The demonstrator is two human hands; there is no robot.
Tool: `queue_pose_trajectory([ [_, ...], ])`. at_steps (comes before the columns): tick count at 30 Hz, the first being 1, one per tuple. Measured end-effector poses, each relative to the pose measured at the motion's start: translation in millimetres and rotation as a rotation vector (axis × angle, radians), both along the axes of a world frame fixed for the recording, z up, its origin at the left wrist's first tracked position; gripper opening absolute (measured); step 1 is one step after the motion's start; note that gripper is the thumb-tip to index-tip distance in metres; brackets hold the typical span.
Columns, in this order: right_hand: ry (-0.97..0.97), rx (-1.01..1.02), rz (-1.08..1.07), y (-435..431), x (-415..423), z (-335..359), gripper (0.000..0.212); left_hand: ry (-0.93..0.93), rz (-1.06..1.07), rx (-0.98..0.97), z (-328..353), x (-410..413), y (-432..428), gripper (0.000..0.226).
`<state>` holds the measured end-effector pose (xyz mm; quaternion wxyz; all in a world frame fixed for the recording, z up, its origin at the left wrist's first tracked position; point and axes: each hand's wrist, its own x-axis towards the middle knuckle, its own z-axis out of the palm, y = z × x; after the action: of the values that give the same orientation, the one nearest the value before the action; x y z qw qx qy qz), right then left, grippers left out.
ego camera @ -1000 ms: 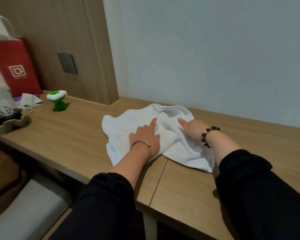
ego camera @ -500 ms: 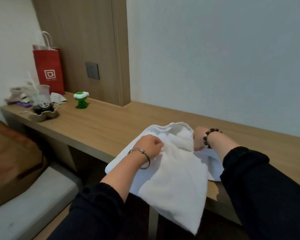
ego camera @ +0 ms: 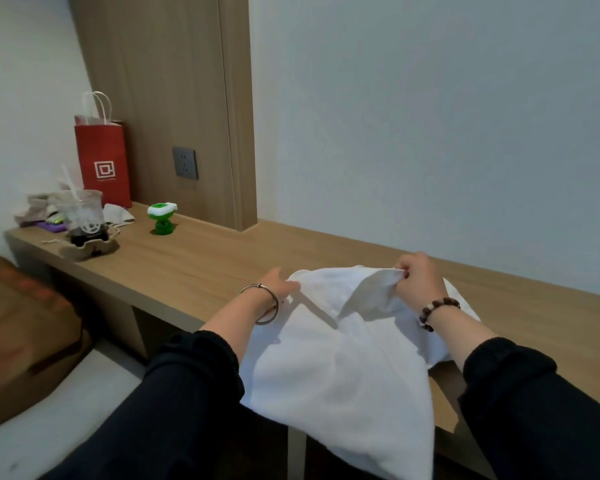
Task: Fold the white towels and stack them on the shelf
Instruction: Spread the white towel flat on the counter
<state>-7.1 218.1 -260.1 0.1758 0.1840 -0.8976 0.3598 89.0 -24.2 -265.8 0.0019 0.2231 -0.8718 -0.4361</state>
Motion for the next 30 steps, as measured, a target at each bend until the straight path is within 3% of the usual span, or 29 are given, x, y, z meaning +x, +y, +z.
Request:
queue_pose_trajectory([
  [1, -0.019, -0.027, 0.005, 3, -3, 0, 0.022, 0.010, -0.004, 0.111, 1, 3, 2, 0.023],
  [2, -0.050, -0.065, 0.017, 5, -5, -1, 0.022, 0.024, 0.009, 0.259, 4, 7, 7, 0.015],
  [4, -0.168, -0.211, 0.052, 7, -7, 0, 0.025, 0.046, 0.077, 0.537, 8, 15, 11, 0.030],
  [6, -0.342, -0.405, 0.126, 5, -3, 5, 0.026, 0.046, 0.110, 0.628, 12, 16, 11, 0.037],
  [10, -0.695, -0.889, 0.373, -5, 12, 29, 0.029, -0.031, 0.026, 0.761, 31, 20, 14, 0.018],
  [13, -0.949, -1.252, 0.499, -17, 24, 55, 0.021, 0.049, -0.064, 0.782, 53, 19, 22, 0.018],
  [16, -1.005, -1.064, 0.674, -35, 36, 81, 0.051, 0.221, -0.153, 0.746, 83, 15, 39, 0.017],
  [17, -0.994, -0.975, 0.725, -42, 40, 90, 0.049, 0.305, -0.119, 0.723, 93, 14, 44, 0.014],
  [20, -0.804, -0.754, 0.737, -58, 48, 116, 0.025, 0.516, 0.004, 0.651, 112, 12, 49, 0.013],
  [22, -0.577, -0.616, 0.605, -64, 47, 131, 0.046, 0.591, -0.016, 0.722, 124, 16, 46, 0.005],
  [24, -0.333, -0.503, 0.492, -65, 50, 145, 0.050, 0.676, -0.036, 0.759, 140, 20, 41, 0.016],
  [27, 0.029, -0.524, 0.372, -63, 58, 164, 0.041, 0.877, 0.131, 0.851, 166, 28, 29, 0.020],
  [30, 0.342, -0.656, 0.137, -52, 56, 174, 0.042, 0.949, 0.398, 0.871, 180, 30, 7, 0.027],
])
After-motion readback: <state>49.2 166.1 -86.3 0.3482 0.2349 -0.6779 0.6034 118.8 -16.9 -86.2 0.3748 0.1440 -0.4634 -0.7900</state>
